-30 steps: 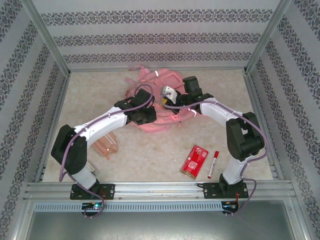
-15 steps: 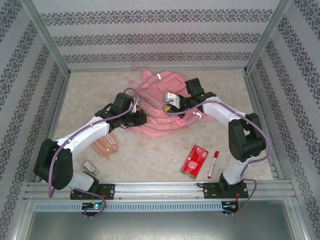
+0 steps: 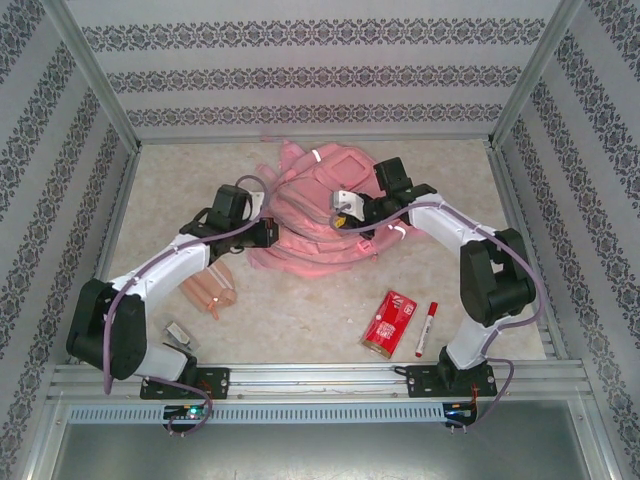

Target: Pack the student bag

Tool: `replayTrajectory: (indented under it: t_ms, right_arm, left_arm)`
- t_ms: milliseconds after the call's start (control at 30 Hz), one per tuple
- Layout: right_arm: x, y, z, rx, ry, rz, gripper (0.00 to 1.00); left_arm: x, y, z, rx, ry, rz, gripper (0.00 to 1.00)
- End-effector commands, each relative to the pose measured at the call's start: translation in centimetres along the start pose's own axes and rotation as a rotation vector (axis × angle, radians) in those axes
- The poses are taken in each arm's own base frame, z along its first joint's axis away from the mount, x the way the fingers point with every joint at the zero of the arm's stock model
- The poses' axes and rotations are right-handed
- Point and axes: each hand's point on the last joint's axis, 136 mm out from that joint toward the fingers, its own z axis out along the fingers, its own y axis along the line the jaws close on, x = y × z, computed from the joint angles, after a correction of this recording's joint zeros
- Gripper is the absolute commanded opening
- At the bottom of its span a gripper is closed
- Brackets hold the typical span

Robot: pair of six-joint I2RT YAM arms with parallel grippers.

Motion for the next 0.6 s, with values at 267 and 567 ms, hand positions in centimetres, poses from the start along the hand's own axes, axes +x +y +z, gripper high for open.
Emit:
replayTrajectory:
  t_ms: [267, 567]
  right_arm:
    - [-3.9, 0.7, -4.1, 0.153, -0.138, 0.140, 0.68]
    - [-2.4, 1.2, 0.1, 0.167, -0.003, 0.244, 0.73]
  left_arm:
    - [-1.6, -8.1, 0.7, 0.298, -0.007, 0.130, 0.00]
    - [-0.6, -13.4, 0.0, 0.402, -0.025, 0.175, 0.00]
